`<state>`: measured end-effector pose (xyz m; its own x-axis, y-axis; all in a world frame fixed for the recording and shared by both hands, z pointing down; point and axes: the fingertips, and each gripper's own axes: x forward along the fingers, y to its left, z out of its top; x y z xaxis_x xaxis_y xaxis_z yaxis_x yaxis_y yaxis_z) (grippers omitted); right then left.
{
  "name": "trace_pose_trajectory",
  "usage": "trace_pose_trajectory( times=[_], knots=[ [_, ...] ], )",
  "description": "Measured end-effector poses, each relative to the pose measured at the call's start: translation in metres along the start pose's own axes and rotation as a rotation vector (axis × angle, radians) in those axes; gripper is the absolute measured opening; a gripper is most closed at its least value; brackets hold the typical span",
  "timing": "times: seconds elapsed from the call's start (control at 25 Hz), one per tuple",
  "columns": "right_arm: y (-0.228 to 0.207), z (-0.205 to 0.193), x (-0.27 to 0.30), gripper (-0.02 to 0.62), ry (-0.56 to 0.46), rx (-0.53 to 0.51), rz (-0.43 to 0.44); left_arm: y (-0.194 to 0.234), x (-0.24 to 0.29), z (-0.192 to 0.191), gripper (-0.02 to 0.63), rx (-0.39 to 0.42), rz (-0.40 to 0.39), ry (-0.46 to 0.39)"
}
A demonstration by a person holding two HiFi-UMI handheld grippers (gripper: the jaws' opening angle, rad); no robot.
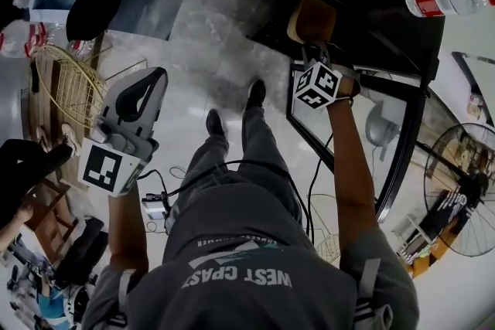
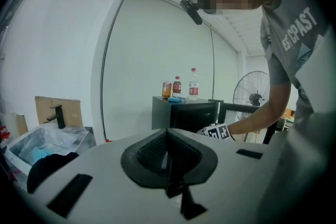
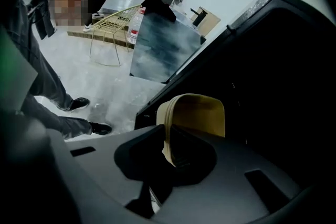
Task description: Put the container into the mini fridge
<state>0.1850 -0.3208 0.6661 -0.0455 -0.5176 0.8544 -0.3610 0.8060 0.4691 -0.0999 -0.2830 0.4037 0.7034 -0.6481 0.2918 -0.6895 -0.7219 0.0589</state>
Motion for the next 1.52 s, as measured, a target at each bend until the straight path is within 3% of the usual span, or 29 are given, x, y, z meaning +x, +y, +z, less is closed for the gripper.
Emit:
trace_pose_trajectory(
  times=[0.88,1.08,1.52],
  knots=[
    [-0.023,-0.039,0.103,0.063,0.051,-0.012,-0.035,-0.001,0.027,-0.042,0.017,-0.054,0.017,0.084],
    [-0.033,-0.045,0.116,0.063,0.052,-0.036,-0.061,-0.008,0.031,-0.053,0.017,-0.081,0.019,0.145],
    [-0.059,-0.055,0.130,0.075,0.074,-0.044,-0.106,-0.013,0.040,-0.045,0.015,-0.052,0.009,0.111]
  ],
)
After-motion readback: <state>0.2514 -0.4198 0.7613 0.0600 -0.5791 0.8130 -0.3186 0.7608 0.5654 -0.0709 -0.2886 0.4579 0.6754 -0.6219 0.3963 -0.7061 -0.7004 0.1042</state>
